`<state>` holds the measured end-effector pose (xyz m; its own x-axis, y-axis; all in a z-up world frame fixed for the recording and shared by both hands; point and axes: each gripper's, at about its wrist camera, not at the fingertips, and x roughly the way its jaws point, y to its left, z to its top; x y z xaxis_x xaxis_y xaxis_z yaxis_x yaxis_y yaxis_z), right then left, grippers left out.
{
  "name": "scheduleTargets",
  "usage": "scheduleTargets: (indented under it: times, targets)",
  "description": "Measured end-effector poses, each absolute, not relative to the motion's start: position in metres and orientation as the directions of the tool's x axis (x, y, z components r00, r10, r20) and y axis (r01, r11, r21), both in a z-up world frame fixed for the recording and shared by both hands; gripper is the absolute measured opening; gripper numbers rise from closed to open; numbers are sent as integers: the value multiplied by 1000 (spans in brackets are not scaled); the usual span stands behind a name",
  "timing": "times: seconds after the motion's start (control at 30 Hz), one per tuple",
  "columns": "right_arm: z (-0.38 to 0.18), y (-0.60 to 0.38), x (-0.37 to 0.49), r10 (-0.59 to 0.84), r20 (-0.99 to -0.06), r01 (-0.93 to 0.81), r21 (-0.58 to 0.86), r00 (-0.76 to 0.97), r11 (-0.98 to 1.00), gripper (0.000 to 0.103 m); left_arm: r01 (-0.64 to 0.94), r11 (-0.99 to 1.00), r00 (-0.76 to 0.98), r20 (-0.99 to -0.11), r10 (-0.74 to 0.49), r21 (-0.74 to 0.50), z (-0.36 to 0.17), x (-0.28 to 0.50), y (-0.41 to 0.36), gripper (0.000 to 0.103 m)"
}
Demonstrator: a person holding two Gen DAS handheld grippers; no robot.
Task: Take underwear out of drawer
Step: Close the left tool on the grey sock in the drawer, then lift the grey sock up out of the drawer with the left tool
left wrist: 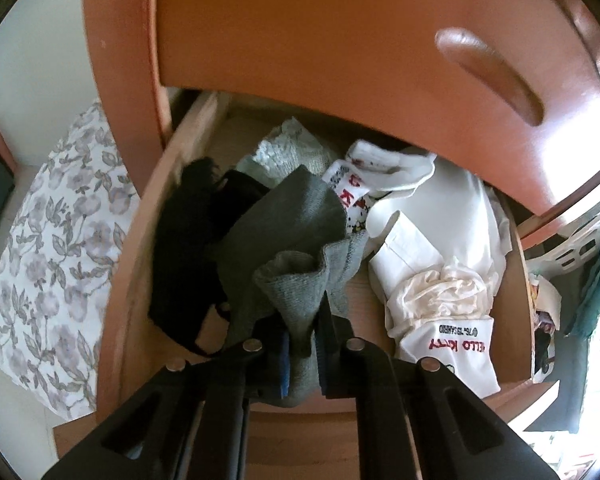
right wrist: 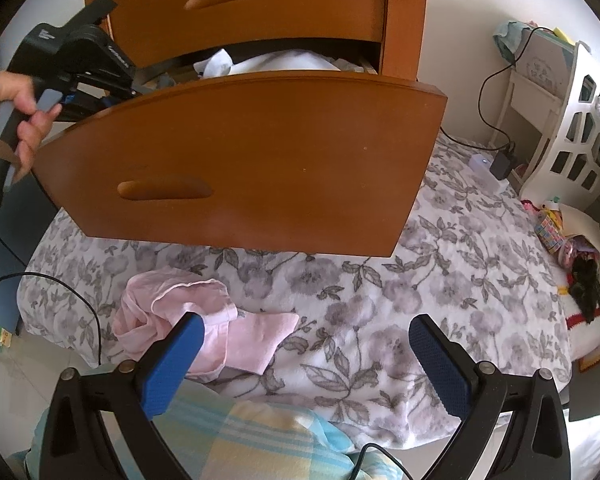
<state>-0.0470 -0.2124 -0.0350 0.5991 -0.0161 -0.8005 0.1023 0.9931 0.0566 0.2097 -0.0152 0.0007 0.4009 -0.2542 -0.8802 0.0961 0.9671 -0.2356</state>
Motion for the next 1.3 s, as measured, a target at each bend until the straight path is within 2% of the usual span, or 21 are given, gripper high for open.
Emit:
scheduleTargets:
  times: [0.33,0.63,1.3]
  targets:
    - [-32,-207,-49,-14,-796,92,53,605,994,103,128,947,515,-796,-317,-294,33,177,7,9]
    - [-26,-205,-53,-13,-789,89,53,615,995,103,197,928,614,-698,-368,-315,89,157,5,9]
    - [-9,-200,-62,0,-760,78,67,650,995,103,367,884,755,-462,-465,-291,198,80,12,9]
